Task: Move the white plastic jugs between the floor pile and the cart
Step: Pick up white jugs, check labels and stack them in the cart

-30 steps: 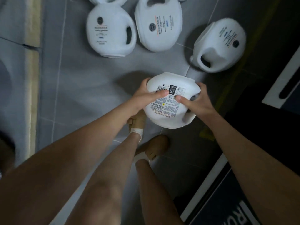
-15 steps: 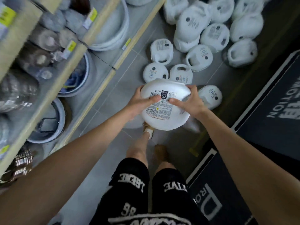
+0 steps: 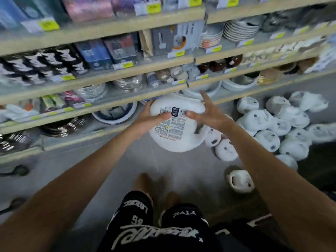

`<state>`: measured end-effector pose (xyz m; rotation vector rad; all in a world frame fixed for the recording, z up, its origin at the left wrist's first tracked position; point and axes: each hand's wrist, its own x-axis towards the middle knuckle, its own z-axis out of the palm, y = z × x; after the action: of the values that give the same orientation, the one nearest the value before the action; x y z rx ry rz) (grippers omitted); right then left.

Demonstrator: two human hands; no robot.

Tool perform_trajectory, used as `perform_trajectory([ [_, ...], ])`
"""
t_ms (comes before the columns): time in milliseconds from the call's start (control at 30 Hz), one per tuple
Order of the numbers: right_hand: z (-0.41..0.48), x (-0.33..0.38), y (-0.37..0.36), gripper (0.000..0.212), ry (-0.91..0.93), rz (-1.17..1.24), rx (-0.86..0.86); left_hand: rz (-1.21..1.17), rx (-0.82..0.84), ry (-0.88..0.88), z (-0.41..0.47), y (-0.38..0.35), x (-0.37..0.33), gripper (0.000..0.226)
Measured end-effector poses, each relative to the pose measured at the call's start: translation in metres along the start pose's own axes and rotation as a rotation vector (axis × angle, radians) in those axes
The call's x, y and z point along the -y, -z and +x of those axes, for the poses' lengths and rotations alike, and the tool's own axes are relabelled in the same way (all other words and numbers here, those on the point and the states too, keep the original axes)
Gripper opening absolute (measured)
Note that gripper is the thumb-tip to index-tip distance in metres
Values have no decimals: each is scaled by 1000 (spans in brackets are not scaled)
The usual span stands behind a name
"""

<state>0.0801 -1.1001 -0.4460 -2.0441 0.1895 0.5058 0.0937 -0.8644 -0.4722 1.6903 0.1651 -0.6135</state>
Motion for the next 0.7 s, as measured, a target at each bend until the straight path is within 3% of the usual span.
perform_trajectory([
  [67, 7, 41, -29, 117, 73, -48, 86, -20, -82, -26, -23, 44, 0, 73],
  [133, 13, 80, -66, 107, 115, -102, 172, -23, -151, -39, -48, 88, 4, 66],
  [400, 17, 221, -260, 78, 251, -232, 356, -131, -365, -63, -167, 279, 59, 109],
  [533, 12, 278, -365, 69, 272, -250, 438, -170, -477, -47, -223, 370, 97, 92],
  [700, 12, 342, -479, 74, 323, -335, 582, -238, -585, -26, -279, 468, 137, 94],
])
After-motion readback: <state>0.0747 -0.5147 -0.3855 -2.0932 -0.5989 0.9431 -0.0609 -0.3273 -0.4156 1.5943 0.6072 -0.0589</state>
